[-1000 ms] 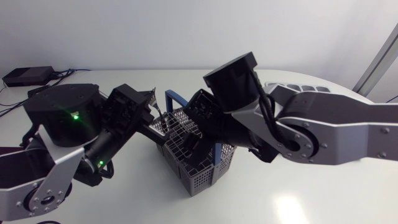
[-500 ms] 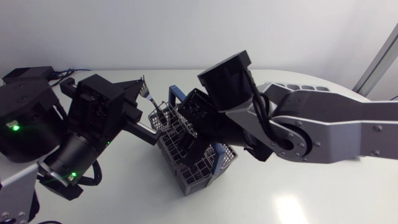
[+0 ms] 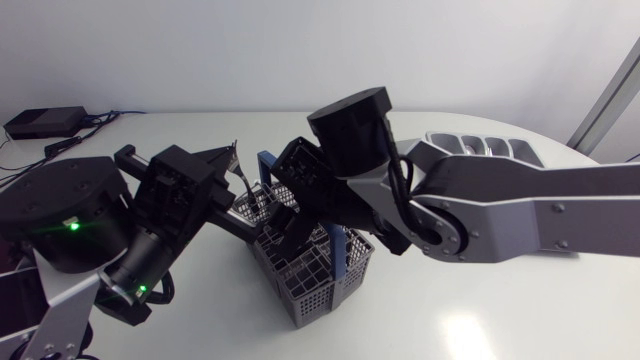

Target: Unload the cutlery basket into the drawer organizer.

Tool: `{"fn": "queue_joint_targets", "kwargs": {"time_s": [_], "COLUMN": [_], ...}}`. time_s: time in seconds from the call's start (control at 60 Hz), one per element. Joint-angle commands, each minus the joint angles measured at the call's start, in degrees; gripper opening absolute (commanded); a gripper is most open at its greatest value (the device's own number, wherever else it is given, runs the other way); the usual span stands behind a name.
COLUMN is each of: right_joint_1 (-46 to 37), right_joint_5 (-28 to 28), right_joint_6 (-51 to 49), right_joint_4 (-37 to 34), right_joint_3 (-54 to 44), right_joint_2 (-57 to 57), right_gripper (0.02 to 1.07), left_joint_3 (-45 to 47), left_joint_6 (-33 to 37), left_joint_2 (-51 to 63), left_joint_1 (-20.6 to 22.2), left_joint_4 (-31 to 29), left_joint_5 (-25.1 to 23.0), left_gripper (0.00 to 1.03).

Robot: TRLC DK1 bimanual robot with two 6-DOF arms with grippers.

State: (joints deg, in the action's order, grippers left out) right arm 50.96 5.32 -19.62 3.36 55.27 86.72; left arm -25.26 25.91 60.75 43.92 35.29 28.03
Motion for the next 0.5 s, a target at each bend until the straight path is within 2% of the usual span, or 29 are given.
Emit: {"fn": "queue_joint_targets", "kwargs": {"time_s": [0.0, 0.067, 0.25, 0.3, 0.483], "right_joint_1": [1.4, 2.4, 3.0, 2.9, 1.2], "right_joint_5": [-1.4, -1.5, -1.5, -1.0, -0.8], "right_joint_6": [-1.8, -2.5, -2.9, -2.9, -3.7], "right_joint_4": [1.3, 3.5, 4.4, 4.0, 1.2], "right_joint_3": [-2.4, -4.0, -6.0, -6.4, -5.6], "right_joint_2": [2.2, 2.2, 0.0, -0.8, -2.8], "right_gripper": [0.65, 0.49, 0.2, 0.17, 0.16], "left_joint_3": [1.1, 2.0, 3.2, 3.3, 3.2], "left_joint_6": [-2.0, -2.8, -3.4, -3.3, -3.2], "left_joint_2": [0.6, 0.3, -2.6, -3.4, -4.8], "left_joint_1": [-0.9, -2.7, -5.7, -5.8, -5.4], "left_joint_4": [3.0, 3.5, 3.4, 2.9, 2.5], "left_joint_5": [-2.7, -4.4, -8.8, -9.4, -11.3], "left_gripper": [0.13, 0.13, 0.13, 0.13, 0.13]}}
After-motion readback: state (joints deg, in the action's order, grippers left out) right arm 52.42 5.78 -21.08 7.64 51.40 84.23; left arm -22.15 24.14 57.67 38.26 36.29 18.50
